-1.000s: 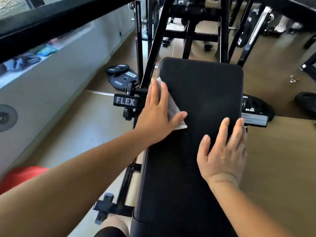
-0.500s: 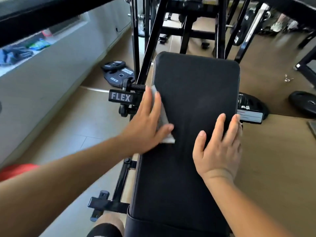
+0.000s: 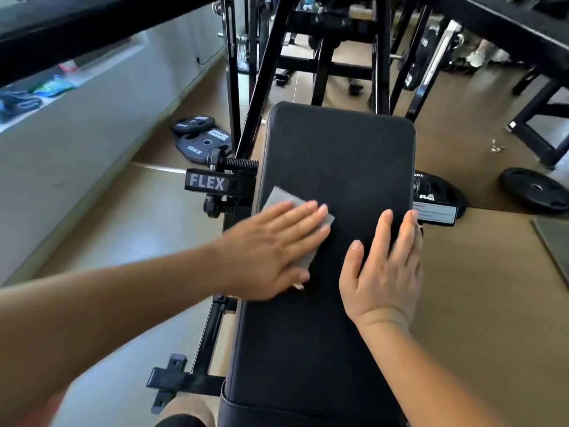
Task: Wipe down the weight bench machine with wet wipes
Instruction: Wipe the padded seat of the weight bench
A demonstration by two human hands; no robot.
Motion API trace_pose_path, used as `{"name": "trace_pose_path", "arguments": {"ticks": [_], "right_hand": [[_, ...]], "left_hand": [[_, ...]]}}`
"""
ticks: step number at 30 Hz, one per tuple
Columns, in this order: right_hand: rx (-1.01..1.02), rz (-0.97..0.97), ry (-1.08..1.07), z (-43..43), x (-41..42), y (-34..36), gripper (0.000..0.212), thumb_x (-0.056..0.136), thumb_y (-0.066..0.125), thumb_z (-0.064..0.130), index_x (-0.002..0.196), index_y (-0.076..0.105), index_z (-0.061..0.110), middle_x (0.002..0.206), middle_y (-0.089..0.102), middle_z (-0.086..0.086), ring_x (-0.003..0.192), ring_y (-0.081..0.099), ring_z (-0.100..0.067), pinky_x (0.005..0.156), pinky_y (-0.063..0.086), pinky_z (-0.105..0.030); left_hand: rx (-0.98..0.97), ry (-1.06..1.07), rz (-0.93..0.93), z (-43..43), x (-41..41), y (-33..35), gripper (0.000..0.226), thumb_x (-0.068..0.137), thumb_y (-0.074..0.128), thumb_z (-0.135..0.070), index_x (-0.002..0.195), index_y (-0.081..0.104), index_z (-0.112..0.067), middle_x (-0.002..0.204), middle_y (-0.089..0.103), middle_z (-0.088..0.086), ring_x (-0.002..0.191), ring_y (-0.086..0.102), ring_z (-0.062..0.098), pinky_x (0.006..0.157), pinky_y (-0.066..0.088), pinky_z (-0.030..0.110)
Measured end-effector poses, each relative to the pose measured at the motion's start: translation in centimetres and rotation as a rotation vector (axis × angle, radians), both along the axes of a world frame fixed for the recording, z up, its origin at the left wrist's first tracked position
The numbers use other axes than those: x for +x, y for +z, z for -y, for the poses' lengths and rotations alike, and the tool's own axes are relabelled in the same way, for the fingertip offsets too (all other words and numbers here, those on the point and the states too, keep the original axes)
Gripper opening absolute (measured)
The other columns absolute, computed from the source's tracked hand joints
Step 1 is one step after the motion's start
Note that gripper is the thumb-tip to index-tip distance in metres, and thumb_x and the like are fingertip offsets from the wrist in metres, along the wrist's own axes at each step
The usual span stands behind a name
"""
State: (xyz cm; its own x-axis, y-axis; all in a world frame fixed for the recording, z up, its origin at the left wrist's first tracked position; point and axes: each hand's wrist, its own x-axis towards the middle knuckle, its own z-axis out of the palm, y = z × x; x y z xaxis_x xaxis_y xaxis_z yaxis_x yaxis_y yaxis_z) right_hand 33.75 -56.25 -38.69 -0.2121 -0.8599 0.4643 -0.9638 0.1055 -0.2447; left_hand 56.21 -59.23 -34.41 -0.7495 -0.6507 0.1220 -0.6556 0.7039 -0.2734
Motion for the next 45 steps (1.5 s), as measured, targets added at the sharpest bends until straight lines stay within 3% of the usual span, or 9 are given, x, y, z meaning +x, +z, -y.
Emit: {"name": "trace_pose_path", "arguments": {"ticks": [7,15,19,21,23,25,32,38,45], "right_hand": [[-0.022,0.023,0.020,0.1,-0.4,-0.6,0.064,0.106,0.027,0.039,0.161,0.028,0.008,0.169,0.016,-0.022,0.154,0.023,-0.043,0.114,0.037,-0.056],[-0.058,0.143,0.107,0.1,-1.0,-0.1,0.060,0.106,0.029,0.036,0.159,0.036,0.008,0.170,0.019,-0.017,0.157,0.019,-0.035,0.124,0.026,-0.046],[-0.043,0.544,0.233,-0.6,-3.1,0.5,0.053,0.109,0.025,0.033,0.160,0.034,0.023,0.170,0.020,0.009,0.157,0.015,-0.005,0.122,0.013,-0.012],[0.076,0.870,0.220,-3.0,-5.0,-0.1,0.048,0.113,0.026,0.033,0.161,0.025,0.034,0.166,0.023,0.020,0.152,0.019,0.005,0.118,0.016,-0.008],[0.202,1.125,0.106,-6.2,-6.5,-0.5,0.047,0.113,0.028,0.037,0.160,0.025,0.037,0.161,0.034,0.018,0.149,0.030,-0.002,0.120,0.026,-0.018],[0.229,1.218,0.013,-8.8,-7.7,-0.7,0.047,0.112,0.030,0.037,0.158,0.031,0.032,0.149,0.043,0.017,0.137,0.038,-0.001,0.106,0.032,-0.009],[0.290,1.053,0.008,-12.0,-9.7,0.4,0.046,0.111,0.031,0.039,0.151,0.047,0.024,0.151,0.052,0.004,0.139,0.046,-0.010,0.108,0.031,-0.023],[0.307,0.870,0.129,-11.3,-7.0,0.5,0.049,0.111,0.032,0.037,0.157,0.039,0.022,0.159,0.042,0.006,0.147,0.036,-0.009,0.119,0.028,-0.027],[0.114,0.305,0.238,-8.9,-3.8,-2.8,0.056,0.107,0.033,0.031,0.159,0.035,0.009,0.171,0.015,-0.014,0.160,0.001,-0.024,0.128,0.008,-0.038]], "left_hand": [[-0.104,0.191,-0.091,5.4,-5.8,2.4,0.071,0.108,0.013,-0.054,0.165,0.003,-0.012,0.171,-0.004,0.019,0.158,-0.011,0.033,0.127,0.004,0.053],[-0.035,-0.145,0.113,3.7,-6.0,2.4,0.072,0.108,0.020,-0.057,0.165,0.001,-0.017,0.172,-0.005,0.010,0.159,-0.011,0.025,0.129,0.002,0.049],[-0.032,0.224,-0.094,6.7,-10.7,4.6,0.073,0.106,0.011,-0.056,0.165,-0.001,-0.014,0.171,-0.009,0.016,0.158,-0.015,0.028,0.128,-0.002,0.048],[-0.003,0.357,-0.199,5.8,-14.1,3.7,0.074,0.106,0.010,-0.055,0.164,-0.004,-0.011,0.170,-0.014,0.019,0.156,-0.020,0.032,0.127,-0.004,0.051],[0.006,0.277,-0.174,3.3,-16.6,1.7,0.073,0.107,0.013,-0.052,0.164,-0.001,-0.009,0.170,-0.013,0.020,0.157,-0.018,0.033,0.127,-0.004,0.052],[0.017,0.107,-0.107,-0.6,-18.1,-0.9,0.072,0.107,0.020,-0.049,0.164,0.008,-0.008,0.171,-0.007,0.019,0.158,-0.013,0.033,0.127,-0.003,0.052],[0.040,-0.318,0.257,-7.3,-15.3,-4.4,0.070,0.107,0.019,-0.055,0.165,0.005,-0.018,0.173,-0.002,0.008,0.159,-0.011,0.025,0.127,0.003,0.048],[0.018,0.433,-0.261,-3.0,-10.6,-1.3,0.071,0.108,0.016,-0.055,0.165,0.005,-0.015,0.171,-0.007,0.017,0.158,-0.013,0.029,0.129,0.003,0.049],[0.100,0.077,-0.120,-15.4,-5.2,-8.1,0.065,0.110,0.031,-0.047,0.164,0.016,-0.015,0.172,0.005,0.013,0.160,0.000,0.028,0.127,0.016,0.050]]}}
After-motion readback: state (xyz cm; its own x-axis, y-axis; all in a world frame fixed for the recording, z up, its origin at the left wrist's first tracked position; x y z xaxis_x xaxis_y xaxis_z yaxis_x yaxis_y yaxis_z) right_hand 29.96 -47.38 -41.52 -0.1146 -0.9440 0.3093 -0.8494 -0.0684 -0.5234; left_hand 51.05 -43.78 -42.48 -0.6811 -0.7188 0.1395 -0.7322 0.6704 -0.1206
